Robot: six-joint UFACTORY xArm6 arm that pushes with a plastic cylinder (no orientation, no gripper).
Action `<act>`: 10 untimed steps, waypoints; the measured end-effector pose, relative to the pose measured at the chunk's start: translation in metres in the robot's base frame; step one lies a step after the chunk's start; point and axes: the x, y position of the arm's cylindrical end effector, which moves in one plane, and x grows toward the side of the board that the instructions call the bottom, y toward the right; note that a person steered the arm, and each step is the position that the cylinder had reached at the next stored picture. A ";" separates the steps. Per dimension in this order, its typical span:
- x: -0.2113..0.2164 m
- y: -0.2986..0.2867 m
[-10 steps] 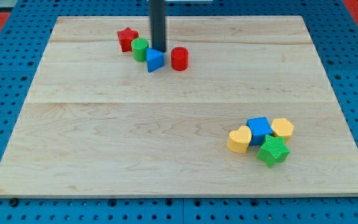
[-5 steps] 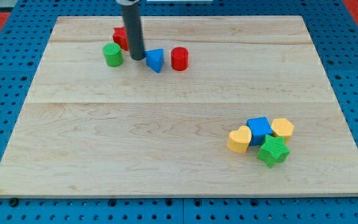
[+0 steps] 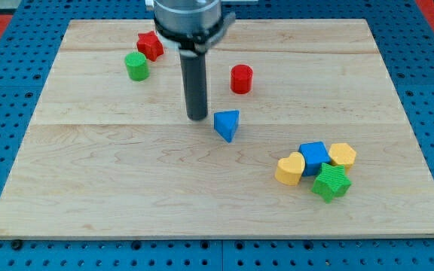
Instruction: Place the blue triangle top to the blue cube
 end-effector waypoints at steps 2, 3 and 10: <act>-0.008 0.037; -0.022 0.028; -0.049 0.080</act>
